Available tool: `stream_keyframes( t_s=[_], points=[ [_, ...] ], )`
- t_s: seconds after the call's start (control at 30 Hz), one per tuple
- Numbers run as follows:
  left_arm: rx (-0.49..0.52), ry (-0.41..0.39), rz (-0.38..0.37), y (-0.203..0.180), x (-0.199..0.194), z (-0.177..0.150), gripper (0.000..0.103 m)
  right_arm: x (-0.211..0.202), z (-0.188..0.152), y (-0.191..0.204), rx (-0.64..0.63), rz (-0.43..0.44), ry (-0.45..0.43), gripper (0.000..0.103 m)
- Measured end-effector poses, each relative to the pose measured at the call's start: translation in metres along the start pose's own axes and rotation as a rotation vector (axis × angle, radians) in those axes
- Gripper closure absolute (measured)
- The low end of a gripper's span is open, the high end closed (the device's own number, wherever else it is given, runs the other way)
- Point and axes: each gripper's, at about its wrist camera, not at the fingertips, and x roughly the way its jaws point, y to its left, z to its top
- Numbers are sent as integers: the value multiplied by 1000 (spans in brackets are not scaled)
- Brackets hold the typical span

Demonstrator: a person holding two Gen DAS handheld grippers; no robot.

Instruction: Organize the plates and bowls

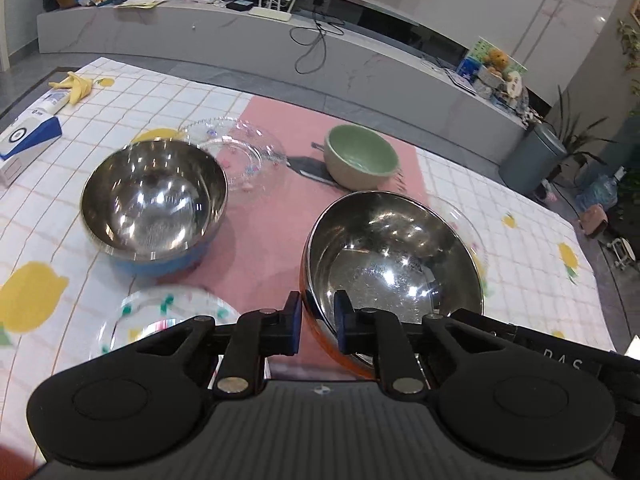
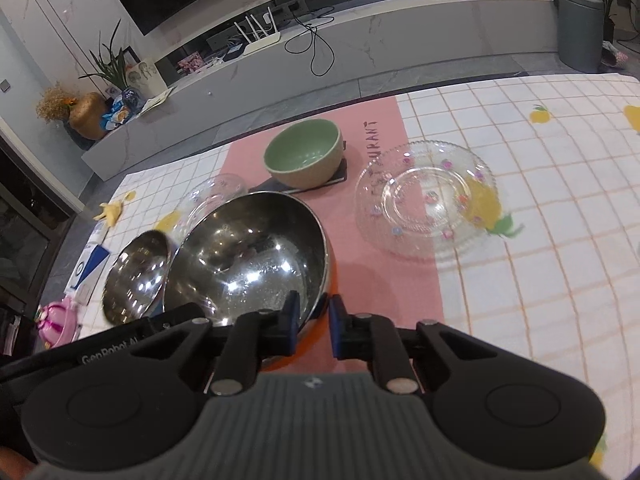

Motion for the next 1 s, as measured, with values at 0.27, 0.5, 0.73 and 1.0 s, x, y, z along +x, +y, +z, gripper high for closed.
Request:
stream_keyframes(
  t_s=[0.27,0.5,0.73,1.0],
  points=[
    [22,91,-26,-9,-16,-39,85,-41,-48,-22,38,-11,56,90],
    [23,153,-31,-10,-9,-68,85,-47,-81,-41,95,-22,115,90],
    [25,155,-25,-10,-7,-82,86,-44,-88,-41,82,-40,125,90],
    [46,168,-15,-10,-5,-83,86,-42,-90,-41,77,-48,133,91]
  ],
)
